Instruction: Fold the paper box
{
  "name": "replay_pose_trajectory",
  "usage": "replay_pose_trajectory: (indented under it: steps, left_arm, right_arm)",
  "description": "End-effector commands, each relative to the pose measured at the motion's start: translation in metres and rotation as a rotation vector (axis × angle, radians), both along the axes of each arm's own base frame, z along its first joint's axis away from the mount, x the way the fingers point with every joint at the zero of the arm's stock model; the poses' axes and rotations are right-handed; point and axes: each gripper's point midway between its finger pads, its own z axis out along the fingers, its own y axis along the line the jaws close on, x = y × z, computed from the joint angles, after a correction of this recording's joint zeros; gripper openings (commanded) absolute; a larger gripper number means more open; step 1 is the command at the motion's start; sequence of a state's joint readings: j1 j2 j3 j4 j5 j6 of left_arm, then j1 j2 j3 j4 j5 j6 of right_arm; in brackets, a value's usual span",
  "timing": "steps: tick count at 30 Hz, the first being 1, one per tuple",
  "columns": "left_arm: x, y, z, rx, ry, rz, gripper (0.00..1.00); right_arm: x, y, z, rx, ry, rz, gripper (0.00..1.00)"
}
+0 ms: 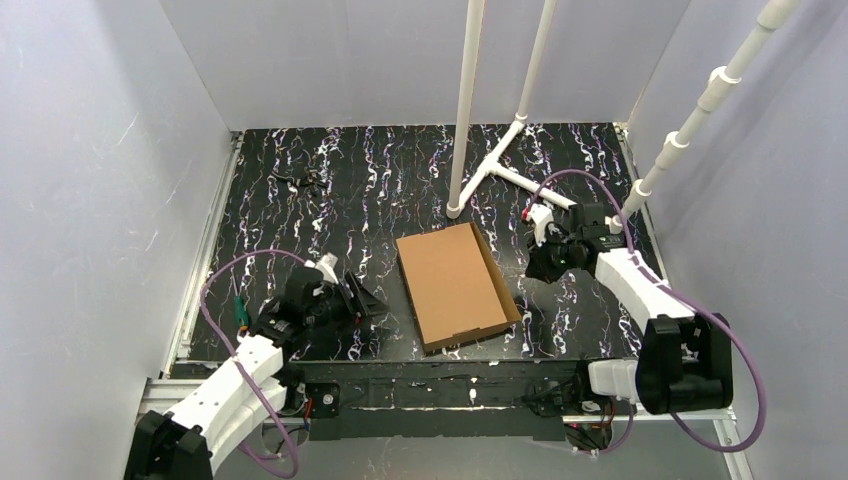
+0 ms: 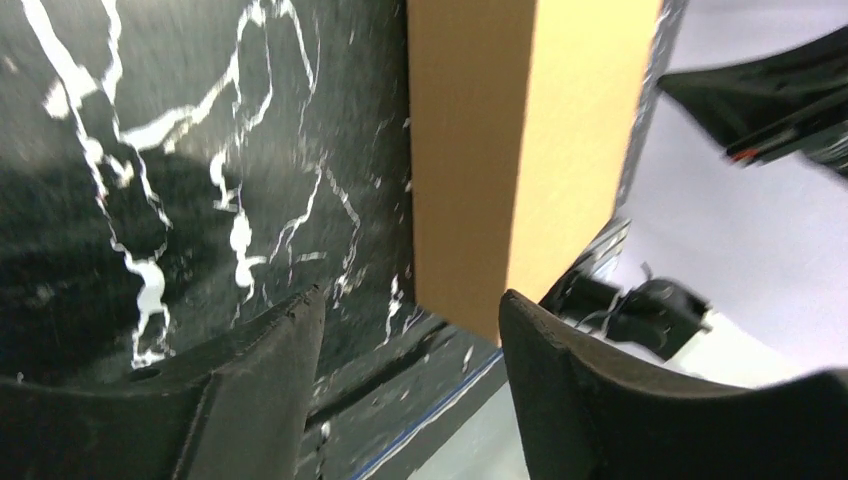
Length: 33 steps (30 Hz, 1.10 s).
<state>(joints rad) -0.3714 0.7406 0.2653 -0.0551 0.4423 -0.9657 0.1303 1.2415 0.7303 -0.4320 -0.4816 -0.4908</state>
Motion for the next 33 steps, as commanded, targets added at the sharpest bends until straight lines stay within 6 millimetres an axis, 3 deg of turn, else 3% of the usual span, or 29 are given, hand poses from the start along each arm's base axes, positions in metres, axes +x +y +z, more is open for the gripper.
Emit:
replay_pose_trajectory:
  steps: [1,5,9,16,19,21,25,27,30,33]
  left_arm:
    - [-0.021,-0.001,-0.018,0.114,0.056,-0.054,0.58]
    - [-0.026,-0.007,-0.029,0.165,0.080,-0.071,0.40]
    - [-0.025,-0.023,-0.033,0.180,0.073,-0.104,0.34]
    - [-0.020,-0.061,-0.035,0.194,0.080,-0.184,0.30]
    - [-0.022,-0.079,-0.031,0.194,0.070,-0.212,0.29]
    - [-0.025,-0.093,-0.030,0.200,0.067,-0.244,0.29]
    - [-0.026,-0.124,-0.024,0.189,0.051,-0.299,0.29]
    - [-0.025,-0.128,-0.026,0.192,0.054,-0.299,0.29]
    - [-0.022,-0.116,-0.031,0.219,0.036,-0.247,0.30]
    - [-0.024,-0.098,-0.034,0.227,0.023,-0.197,0.31]
  right_arm:
    - [-0.006,0.005,0.009,-0.013,0.014,0.180,0.05]
    - [-0.026,-0.014,-0.026,-0.140,0.078,0.324,0.01]
    - [-0.045,-0.008,-0.040,-0.114,0.111,0.390,0.01]
    - [-0.070,0.022,-0.039,-0.096,0.024,0.576,0.01]
    - [-0.093,0.044,-0.036,-0.075,-0.006,0.707,0.01]
    - [-0.098,0.064,-0.026,-0.034,-0.060,0.740,0.01]
    - [-0.072,0.099,0.006,0.061,-0.185,0.629,0.01]
    - [-0.056,0.104,0.015,0.063,-0.192,0.562,0.01]
    - [-0.034,0.088,0.007,-0.060,-0.179,0.453,0.01]
    - [-0.019,0.055,-0.008,-0.191,-0.172,0.333,0.01]
